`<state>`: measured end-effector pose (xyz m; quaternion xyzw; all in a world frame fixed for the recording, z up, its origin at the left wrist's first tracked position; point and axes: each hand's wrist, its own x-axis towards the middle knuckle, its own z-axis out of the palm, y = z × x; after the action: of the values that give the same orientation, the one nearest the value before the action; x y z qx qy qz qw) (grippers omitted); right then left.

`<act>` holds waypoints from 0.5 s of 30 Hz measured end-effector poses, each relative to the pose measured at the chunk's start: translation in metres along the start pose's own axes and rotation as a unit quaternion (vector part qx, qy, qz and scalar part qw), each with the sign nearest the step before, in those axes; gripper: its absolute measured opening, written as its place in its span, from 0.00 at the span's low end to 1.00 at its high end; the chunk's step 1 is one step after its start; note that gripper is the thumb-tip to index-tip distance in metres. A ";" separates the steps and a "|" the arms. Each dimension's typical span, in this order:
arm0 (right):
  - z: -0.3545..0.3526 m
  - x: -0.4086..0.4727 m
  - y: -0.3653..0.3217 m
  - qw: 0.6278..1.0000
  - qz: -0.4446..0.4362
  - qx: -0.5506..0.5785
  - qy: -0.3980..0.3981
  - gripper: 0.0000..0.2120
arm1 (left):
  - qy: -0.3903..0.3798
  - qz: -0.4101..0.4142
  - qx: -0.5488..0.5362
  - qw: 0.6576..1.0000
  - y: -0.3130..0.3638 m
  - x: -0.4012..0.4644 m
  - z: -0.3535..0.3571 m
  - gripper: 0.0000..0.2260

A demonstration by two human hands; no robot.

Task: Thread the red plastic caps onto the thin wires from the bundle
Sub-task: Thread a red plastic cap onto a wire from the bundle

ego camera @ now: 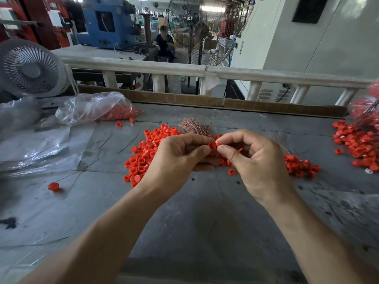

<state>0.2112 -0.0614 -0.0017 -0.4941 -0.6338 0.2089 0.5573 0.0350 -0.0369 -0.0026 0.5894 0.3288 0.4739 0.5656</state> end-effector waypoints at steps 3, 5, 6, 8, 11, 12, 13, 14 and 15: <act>0.000 0.000 0.001 1.000 0.001 -0.005 -0.002 0.06 | -0.002 0.002 0.010 1.000 -0.001 0.000 0.000 0.08; 0.001 0.000 0.001 1.000 0.001 -0.008 -0.003 0.06 | -0.001 0.002 0.013 1.000 -0.001 0.000 0.000 0.08; 0.001 0.000 0.001 1.000 -0.001 -0.011 -0.004 0.06 | -0.001 0.001 0.014 1.000 -0.001 0.000 -0.001 0.08; 0.001 0.000 0.002 1.000 -0.005 -0.017 -0.008 0.06 | -0.003 0.001 0.020 1.000 -0.001 0.000 -0.001 0.08; 0.001 0.000 0.003 1.000 -0.007 -0.028 -0.010 0.05 | -0.004 -0.001 0.022 1.000 -0.001 -0.001 -0.001 0.08; 0.000 0.000 0.003 0.999 -0.008 -0.029 -0.011 0.05 | -0.004 -0.001 0.021 1.000 -0.001 -0.001 -0.001 0.08; 0.000 0.000 0.004 0.999 -0.009 -0.028 -0.012 0.05 | -0.004 -0.002 0.021 1.000 -0.001 -0.002 -0.001 0.08; 0.000 -0.001 0.004 1.000 -0.008 -0.025 -0.014 0.05 | -0.005 -0.002 0.021 1.000 -0.001 -0.002 -0.001 0.08; 0.000 -0.001 0.004 1.000 -0.007 -0.022 -0.015 0.06 | -0.005 -0.002 0.022 1.000 0.000 -0.002 -0.001 0.08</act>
<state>0.2130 -0.0606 -0.0054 -0.4982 -0.6503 0.1985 0.5381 0.0340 -0.0384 -0.0033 0.6033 0.3374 0.4625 0.5553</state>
